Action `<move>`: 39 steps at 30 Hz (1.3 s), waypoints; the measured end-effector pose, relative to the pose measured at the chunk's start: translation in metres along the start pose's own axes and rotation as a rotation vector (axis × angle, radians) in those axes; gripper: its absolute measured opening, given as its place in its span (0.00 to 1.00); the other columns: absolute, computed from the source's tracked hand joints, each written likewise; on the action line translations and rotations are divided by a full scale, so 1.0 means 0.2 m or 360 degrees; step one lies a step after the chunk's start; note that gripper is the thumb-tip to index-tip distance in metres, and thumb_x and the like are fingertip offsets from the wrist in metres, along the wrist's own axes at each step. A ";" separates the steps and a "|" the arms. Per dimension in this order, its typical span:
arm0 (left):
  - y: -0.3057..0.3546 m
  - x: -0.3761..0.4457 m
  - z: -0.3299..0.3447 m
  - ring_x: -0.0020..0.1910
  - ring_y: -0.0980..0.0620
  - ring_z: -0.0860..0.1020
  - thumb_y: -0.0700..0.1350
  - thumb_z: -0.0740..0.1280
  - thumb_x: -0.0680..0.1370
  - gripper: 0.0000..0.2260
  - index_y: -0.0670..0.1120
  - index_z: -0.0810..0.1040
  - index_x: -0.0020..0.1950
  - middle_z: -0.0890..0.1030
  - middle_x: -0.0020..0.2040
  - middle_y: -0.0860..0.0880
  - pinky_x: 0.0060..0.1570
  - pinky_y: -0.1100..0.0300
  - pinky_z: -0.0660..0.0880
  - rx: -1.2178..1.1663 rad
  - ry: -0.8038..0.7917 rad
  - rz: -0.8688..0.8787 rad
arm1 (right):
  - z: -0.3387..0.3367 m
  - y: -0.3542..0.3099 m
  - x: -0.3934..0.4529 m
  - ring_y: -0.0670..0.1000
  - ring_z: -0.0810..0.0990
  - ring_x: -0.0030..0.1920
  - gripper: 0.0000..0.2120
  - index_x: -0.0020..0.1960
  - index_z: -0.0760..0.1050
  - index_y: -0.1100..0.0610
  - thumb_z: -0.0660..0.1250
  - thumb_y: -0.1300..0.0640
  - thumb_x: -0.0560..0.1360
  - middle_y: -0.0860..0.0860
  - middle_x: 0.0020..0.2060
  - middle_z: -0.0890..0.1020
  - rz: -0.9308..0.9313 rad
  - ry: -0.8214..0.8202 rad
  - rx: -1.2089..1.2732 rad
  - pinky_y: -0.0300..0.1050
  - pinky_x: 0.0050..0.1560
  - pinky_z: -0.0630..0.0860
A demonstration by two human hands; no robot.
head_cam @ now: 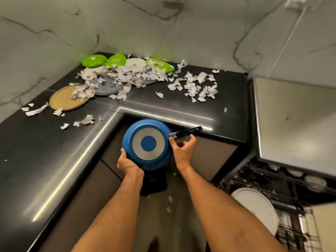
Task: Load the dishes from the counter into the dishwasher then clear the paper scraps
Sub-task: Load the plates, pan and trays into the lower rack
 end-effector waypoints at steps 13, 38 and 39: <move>-0.91 -0.52 -0.37 0.48 0.47 0.85 0.55 0.69 0.77 0.15 0.45 0.85 0.54 0.87 0.49 0.48 0.52 0.49 0.82 0.0387 -0.0060 -0.0225 | -1.11 0.43 -0.29 0.38 0.82 0.45 0.44 0.80 0.52 0.57 0.77 0.56 0.74 0.51 0.51 0.84 0.0245 0.0264 -0.0190 0.27 0.41 0.76; -2.55 -1.02 -0.47 0.51 0.46 0.84 0.56 0.60 0.83 0.17 0.46 0.84 0.56 0.87 0.48 0.48 0.51 0.51 0.81 0.0737 -0.0389 -0.0723 | -2.61 1.13 -0.21 0.47 0.72 0.71 0.46 0.80 0.60 0.50 0.81 0.48 0.70 0.46 0.74 0.70 0.0318 0.0553 -0.0499 0.49 0.69 0.75; -2.63 -1.04 -0.48 0.51 0.45 0.85 0.56 0.60 0.83 0.17 0.46 0.84 0.55 0.87 0.48 0.48 0.52 0.50 0.81 0.0749 -0.0377 -0.0726 | -2.68 1.18 -0.20 0.47 0.72 0.71 0.46 0.80 0.61 0.48 0.81 0.45 0.68 0.45 0.74 0.71 0.0339 0.0541 -0.0533 0.51 0.68 0.75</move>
Point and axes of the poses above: each hand's wrist, its own x-axis towards the middle knuckle, its own z-axis out of the palm, y = z × x, the point moved 4 cm from there along x, towards the middle knuckle
